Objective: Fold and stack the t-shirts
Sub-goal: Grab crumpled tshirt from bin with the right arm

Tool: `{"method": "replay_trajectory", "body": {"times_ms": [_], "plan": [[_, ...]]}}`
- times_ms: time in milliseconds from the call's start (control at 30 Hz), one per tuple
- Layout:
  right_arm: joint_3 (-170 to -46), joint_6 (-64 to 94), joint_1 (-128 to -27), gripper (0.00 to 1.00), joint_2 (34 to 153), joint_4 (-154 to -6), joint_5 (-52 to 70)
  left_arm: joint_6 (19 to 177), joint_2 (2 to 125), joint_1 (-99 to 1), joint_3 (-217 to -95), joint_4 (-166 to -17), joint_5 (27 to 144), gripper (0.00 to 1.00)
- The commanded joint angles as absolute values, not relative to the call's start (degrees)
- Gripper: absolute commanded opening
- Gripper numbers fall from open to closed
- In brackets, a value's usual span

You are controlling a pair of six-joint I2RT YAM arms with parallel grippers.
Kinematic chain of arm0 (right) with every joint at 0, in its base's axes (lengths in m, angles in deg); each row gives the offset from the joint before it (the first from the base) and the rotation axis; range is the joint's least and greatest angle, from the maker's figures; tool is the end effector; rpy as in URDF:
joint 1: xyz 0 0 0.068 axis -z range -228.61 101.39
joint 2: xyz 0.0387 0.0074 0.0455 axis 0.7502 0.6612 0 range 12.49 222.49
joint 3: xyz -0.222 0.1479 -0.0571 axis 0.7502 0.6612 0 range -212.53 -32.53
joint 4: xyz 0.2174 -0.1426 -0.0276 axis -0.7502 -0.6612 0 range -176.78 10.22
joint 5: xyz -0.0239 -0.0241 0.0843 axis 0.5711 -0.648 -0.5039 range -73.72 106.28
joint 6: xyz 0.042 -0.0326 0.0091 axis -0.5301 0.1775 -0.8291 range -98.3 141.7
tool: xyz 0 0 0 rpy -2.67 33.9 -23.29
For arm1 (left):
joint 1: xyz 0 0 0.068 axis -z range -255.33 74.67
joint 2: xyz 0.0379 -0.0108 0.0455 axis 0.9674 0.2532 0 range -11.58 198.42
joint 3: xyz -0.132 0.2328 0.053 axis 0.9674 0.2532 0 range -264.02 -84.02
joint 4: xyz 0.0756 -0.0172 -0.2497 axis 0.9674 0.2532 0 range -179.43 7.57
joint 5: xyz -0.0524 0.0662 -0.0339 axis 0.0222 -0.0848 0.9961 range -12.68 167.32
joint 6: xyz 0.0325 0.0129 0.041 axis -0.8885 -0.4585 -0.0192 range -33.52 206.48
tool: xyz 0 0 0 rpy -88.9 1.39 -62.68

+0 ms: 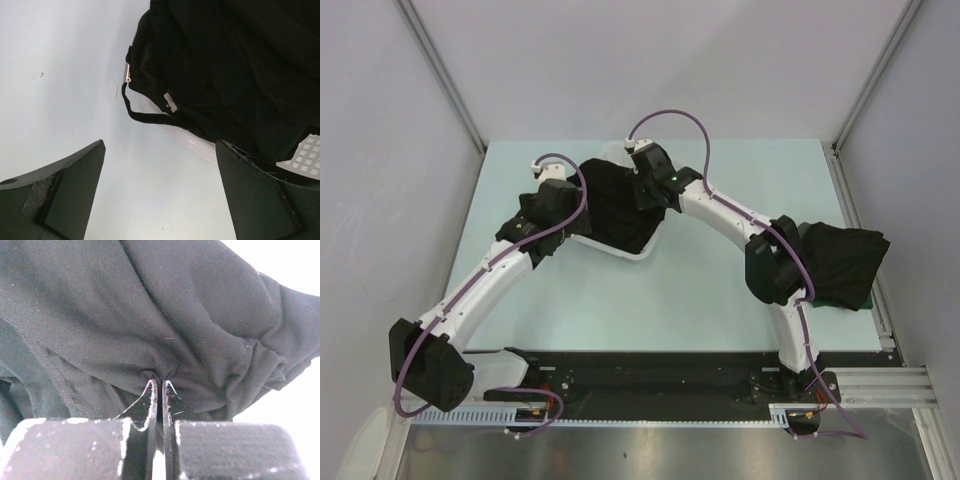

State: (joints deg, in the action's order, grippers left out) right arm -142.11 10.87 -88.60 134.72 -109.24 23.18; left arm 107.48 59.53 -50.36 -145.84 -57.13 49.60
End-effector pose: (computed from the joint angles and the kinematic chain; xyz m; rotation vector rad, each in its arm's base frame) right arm 0.3812 0.3143 0.2684 -0.5237 2.2601 0.3157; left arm 0.2473 -0.0969 0.3129 -0.1667 2.1948 0.1130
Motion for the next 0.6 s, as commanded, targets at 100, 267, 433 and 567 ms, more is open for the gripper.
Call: {"method": "replay_trajectory", "body": {"times_ms": [100,267,433,567], "plan": [[-153.18,16.25,-88.07,0.0,124.82,-113.43,29.64,108.37,60.04,-50.81,-146.51,-58.75,50.78,0.98],[-163.91,17.04,-87.63,0.0,120.6,-124.84,36.65,108.19,60.57,-50.72,-146.33,-59.54,50.87,0.98],[-171.03,18.89,-87.63,0.0,113.66,-130.05,44.56,107.93,62.59,-50.72,-147.03,-60.68,51.92,0.98],[-171.31,19.42,-87.63,0.0,105.76,-131.2,50.2,107.14,64.7,-50.72,-148.09,-61.56,52.71,0.98]]}}
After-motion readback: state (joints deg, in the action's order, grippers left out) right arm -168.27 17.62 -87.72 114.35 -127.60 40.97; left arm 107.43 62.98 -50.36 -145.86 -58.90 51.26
